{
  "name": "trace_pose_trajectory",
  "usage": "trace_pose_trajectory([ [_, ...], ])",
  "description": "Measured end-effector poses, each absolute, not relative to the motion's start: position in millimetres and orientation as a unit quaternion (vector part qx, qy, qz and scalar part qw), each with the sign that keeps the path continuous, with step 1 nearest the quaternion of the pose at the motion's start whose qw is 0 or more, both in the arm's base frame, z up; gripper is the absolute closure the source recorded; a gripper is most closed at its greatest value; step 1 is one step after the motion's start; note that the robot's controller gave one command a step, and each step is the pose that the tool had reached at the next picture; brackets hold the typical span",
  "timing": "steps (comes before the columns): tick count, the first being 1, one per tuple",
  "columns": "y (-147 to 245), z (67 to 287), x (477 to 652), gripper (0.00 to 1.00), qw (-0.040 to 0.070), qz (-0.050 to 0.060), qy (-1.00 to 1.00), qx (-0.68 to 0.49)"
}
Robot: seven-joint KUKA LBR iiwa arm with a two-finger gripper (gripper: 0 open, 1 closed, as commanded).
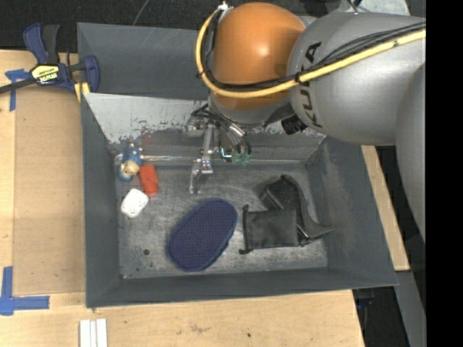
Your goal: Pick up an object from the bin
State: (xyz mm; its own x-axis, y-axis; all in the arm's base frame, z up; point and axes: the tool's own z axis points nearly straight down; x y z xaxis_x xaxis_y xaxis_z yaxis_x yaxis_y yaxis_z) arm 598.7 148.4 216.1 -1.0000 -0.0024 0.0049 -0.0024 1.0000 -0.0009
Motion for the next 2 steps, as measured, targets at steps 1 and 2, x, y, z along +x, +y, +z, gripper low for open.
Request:
trace_pose_trajectory([
  [1, 125.9, 77.6, 521.2, 0.00, -0.010, -0.002, -0.978, 0.209],
  [2, 146.4, 101.7, 514.6, 0.00, -0.005, 0.000, -0.911, 0.413],
])
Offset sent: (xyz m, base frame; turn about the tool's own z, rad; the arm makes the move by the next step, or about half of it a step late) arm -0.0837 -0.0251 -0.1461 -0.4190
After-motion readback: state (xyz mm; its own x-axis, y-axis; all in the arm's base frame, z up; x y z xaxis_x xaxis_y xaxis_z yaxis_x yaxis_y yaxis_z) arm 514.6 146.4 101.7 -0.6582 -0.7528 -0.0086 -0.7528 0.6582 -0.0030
